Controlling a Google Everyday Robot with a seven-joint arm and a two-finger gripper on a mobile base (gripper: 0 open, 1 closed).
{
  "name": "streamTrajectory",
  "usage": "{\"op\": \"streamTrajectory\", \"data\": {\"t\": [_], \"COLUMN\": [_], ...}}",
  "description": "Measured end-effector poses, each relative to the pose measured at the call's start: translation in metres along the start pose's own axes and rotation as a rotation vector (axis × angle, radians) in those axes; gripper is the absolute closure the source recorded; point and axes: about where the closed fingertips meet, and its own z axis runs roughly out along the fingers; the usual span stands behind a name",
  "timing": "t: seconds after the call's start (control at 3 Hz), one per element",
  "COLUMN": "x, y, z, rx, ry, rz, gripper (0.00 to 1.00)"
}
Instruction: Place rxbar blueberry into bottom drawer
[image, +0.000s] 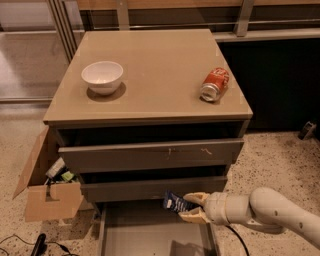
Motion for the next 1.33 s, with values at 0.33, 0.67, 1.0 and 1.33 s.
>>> {"op": "streamTrajectory", "data": {"t": [0.33, 0.67, 1.0, 1.33], "x": [0.060, 0.099, 0.127, 0.164], "y": [0.014, 0.028, 0.042, 0.038], "z": [0.034, 0.058, 0.086, 0.139], "rx": [0.020, 0.049, 0.061, 0.066], "ry": [-0.002, -0.001, 0.007, 0.022], "rz": [0.081, 0.125, 0.149, 0.155], "gripper": [1.00, 1.00, 1.00, 1.00]}}
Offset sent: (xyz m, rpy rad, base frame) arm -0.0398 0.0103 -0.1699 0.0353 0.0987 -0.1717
